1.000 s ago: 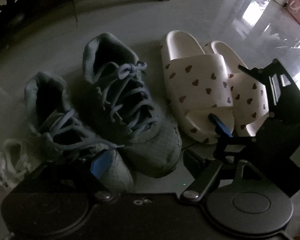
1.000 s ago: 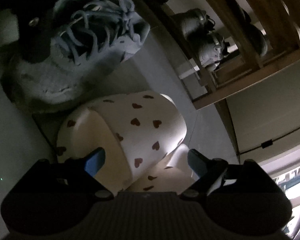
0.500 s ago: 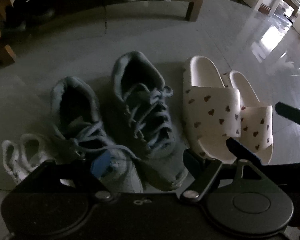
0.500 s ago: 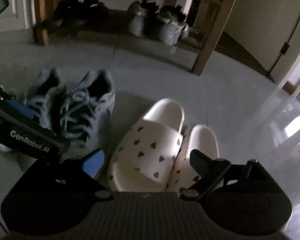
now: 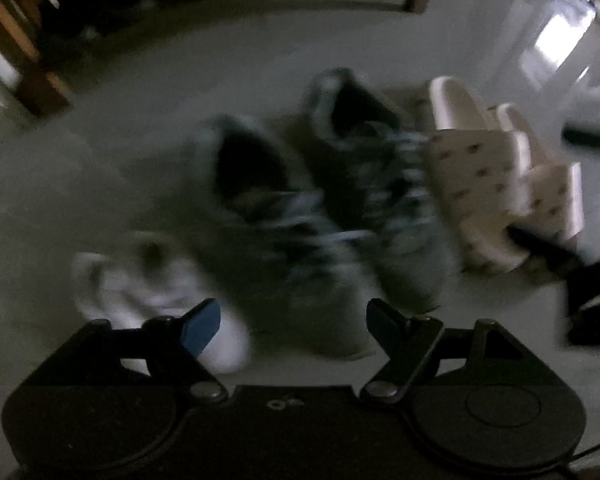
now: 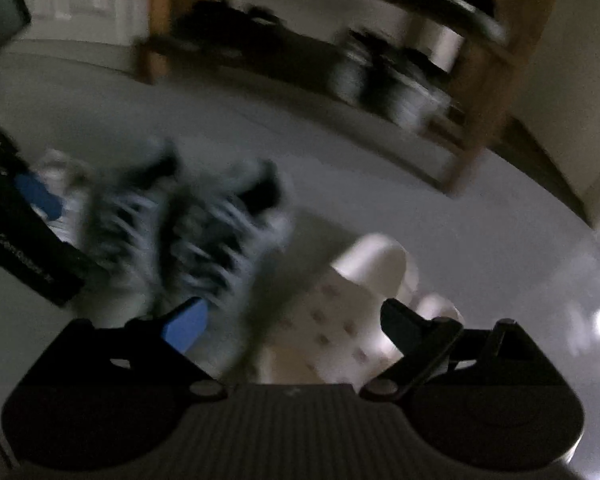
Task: Organize scattered shoes
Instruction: 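Grasp both white sneakers together with the right gripper, then lift the white sneakers with the right gripper up to the wooden shoe rack, then set the white sneakers on the rack's top shelf and open the right gripper, then lower the right gripper to the grey-green sneakers and grasp both, then lift the grey-green sneakers with the right gripper onto the rack's top shelf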
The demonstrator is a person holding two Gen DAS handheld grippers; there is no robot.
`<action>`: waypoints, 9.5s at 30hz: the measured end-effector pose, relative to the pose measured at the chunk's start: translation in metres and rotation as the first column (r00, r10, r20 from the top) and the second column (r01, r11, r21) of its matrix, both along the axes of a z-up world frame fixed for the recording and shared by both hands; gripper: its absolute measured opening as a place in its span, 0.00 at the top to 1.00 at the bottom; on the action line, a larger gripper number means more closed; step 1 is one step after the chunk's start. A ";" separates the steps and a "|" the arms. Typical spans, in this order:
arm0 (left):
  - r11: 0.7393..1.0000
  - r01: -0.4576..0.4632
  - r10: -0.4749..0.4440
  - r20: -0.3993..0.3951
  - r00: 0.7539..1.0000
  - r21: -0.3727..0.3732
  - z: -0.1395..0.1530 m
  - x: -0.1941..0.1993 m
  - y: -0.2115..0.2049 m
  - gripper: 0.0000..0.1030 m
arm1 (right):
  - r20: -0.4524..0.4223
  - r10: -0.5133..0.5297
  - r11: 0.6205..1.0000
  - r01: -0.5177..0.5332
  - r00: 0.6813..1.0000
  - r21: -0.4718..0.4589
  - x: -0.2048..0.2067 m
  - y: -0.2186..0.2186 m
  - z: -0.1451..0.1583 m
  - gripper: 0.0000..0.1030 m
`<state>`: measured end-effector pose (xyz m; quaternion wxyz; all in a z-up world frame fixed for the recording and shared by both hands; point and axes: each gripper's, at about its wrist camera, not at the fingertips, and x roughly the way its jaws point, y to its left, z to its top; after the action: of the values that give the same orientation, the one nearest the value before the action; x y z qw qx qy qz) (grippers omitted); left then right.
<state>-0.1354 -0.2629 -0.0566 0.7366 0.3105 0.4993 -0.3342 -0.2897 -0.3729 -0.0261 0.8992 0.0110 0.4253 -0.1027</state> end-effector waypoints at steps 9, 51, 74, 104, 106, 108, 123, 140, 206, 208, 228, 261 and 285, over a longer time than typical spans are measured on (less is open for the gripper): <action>0.967 -0.255 0.255 0.037 0.966 -0.002 -0.022 0.057 0.090 0.22 | 0.048 0.046 0.981 -0.054 0.998 0.186 0.104 0.038 0.034 0.09; 0.894 -0.446 0.433 -0.184 0.883 -0.038 -0.099 0.151 0.183 0.22 | -0.133 -0.311 0.861 0.338 0.941 0.380 0.249 0.147 -0.080 0.77; 0.847 -0.452 0.450 -0.077 0.890 -0.281 -0.015 0.153 0.155 0.22 | 0.348 -0.365 0.890 0.213 0.864 0.403 0.224 0.100 0.054 0.78; 0.909 -0.196 0.173 -0.094 0.980 -0.368 0.125 0.125 0.037 0.22 | 0.373 -0.344 0.934 0.274 0.862 0.230 0.170 -0.030 0.276 0.77; 0.912 -0.196 0.194 -0.043 0.980 -0.361 0.168 0.130 0.025 0.22 | 0.363 -0.334 0.938 0.267 0.870 0.222 0.172 -0.036 0.298 0.77; 0.916 -0.202 0.215 -0.001 0.977 -0.347 0.214 0.135 0.011 0.22 | 0.330 -0.298 0.949 0.241 0.896 0.204 0.182 -0.049 0.346 0.77; 0.946 -0.246 0.254 0.013 0.967 -0.213 0.529 0.221 0.000 0.21 | 0.206 -0.240 0.939 0.173 0.949 0.297 0.335 -0.078 0.648 0.77; 0.971 -0.166 0.168 -0.007 0.986 -0.172 0.545 0.410 -0.012 0.21 | -0.171 -0.453 0.826 0.484 0.875 0.289 0.603 -0.106 0.596 0.74; 0.845 -0.503 0.514 -0.016 0.858 0.182 0.008 0.152 -0.002 0.21 | -0.166 -0.329 0.942 0.335 0.930 0.005 0.178 0.033 -0.029 0.12; 0.856 -0.485 0.497 -0.029 0.867 0.180 0.003 0.151 -0.005 0.21 | -0.209 -0.331 0.939 0.343 0.920 0.023 0.183 0.029 -0.038 0.12; 0.908 -0.361 0.379 -0.050 0.924 0.212 -0.005 0.150 -0.017 0.21 | -0.316 -0.320 0.909 0.383 0.893 0.164 0.201 0.021 -0.057 0.71; 0.986 -0.161 0.162 -0.015 0.987 0.041 0.324 0.145 -0.001 0.21 | -0.130 -0.606 0.766 0.620 0.785 0.169 0.189 0.018 0.298 0.76; 0.971 -0.178 0.198 0.116 0.973 -0.162 0.617 0.314 -0.024 0.21 | 0.064 -0.618 0.779 0.601 0.783 0.179 0.363 -0.098 0.657 0.76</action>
<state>0.1790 -0.2871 0.5605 0.8177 0.2264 0.4501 -0.2785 0.0728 -0.4713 0.6305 0.8377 0.2211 0.3507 -0.3555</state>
